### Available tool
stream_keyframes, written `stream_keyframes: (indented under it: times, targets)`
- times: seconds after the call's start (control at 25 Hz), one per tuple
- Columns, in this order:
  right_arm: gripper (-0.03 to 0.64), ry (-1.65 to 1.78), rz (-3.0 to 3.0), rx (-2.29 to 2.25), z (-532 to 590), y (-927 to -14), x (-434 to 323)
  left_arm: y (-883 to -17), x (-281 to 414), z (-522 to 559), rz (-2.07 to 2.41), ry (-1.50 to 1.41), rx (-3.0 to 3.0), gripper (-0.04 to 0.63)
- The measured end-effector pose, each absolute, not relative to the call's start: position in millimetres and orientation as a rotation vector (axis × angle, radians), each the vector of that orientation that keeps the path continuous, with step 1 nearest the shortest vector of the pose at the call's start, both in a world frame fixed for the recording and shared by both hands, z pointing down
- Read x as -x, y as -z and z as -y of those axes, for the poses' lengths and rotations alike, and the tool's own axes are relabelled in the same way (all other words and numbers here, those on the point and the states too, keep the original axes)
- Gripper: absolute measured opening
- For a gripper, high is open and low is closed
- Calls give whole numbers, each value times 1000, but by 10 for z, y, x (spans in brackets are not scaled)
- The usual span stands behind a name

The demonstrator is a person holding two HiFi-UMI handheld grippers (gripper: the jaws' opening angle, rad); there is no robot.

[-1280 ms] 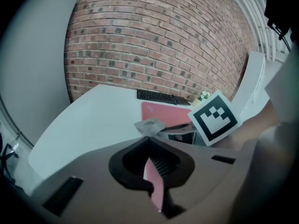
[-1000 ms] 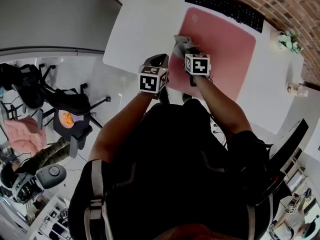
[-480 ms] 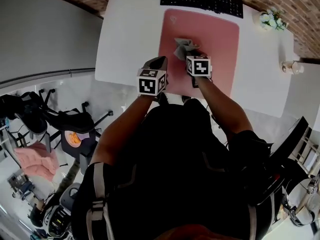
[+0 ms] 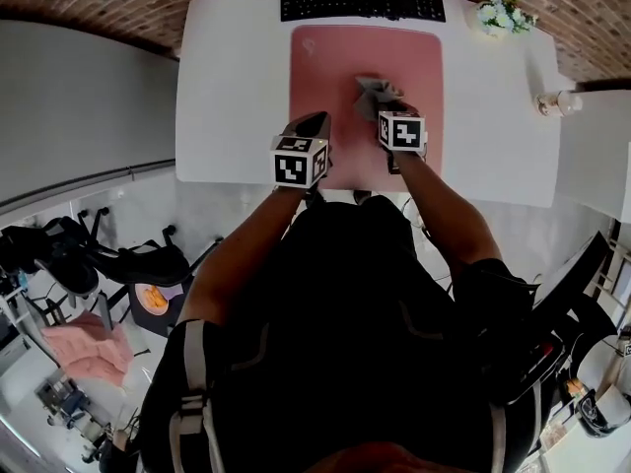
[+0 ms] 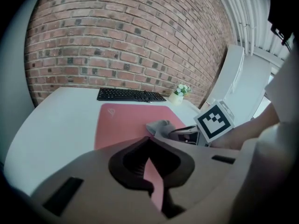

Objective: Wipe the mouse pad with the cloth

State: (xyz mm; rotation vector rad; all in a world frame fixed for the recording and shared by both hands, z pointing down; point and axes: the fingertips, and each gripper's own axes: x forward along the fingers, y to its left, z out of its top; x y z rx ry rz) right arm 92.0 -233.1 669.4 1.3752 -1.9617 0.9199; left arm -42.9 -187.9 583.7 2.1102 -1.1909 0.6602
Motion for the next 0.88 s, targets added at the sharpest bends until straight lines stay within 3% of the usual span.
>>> stream_keyframes:
  times: [0.88]
  targets:
    - [34,-968,1724,-1666,2111,-6672,-2461,-5716,-250,2033,1034,-719,-2272,3]
